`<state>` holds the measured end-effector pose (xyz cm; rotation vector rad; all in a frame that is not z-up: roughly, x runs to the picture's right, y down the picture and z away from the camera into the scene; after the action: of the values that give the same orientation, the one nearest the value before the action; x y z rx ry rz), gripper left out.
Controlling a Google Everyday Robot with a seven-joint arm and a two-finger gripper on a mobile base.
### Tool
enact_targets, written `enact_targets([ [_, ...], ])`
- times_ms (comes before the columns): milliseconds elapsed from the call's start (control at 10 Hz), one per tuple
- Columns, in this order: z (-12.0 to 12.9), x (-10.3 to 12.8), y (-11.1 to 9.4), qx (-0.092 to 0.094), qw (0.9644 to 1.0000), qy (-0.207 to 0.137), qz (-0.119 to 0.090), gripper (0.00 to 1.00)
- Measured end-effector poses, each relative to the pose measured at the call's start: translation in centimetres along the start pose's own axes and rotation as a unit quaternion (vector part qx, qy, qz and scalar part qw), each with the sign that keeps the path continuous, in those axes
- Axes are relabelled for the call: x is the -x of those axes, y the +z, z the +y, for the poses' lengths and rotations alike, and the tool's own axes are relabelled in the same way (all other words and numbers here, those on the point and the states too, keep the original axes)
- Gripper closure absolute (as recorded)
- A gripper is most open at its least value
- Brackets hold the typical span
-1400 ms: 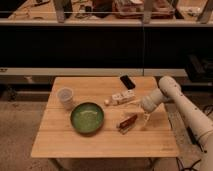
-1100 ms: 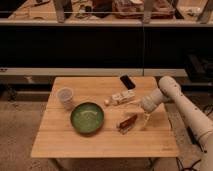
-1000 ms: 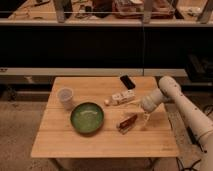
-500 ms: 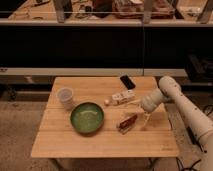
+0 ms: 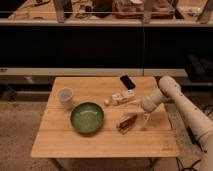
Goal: Place the bottle in the ceramic bowl
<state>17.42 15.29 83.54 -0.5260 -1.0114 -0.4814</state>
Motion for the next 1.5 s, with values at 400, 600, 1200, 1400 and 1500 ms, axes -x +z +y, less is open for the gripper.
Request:
enact_targets([
  [400, -3.8, 0.2, -2.3, 0.000, 0.9990, -0.010, 0.044, 0.20],
  [600, -8.6, 1.3, -4.8, -0.011, 0.9969, -0.023, 0.074, 0.20],
  [1200, -13.5, -4.7, -11.6, -0.017, 0.9749, 0.088, 0.204, 0.20],
  [1400, -13.6, -7.3, -10.5, -0.006, 0.9632, 0.114, 0.243, 0.20],
  [1500, -13.6, -8.7, -9.3, -0.006, 0.9574, 0.130, 0.258, 0.20],
])
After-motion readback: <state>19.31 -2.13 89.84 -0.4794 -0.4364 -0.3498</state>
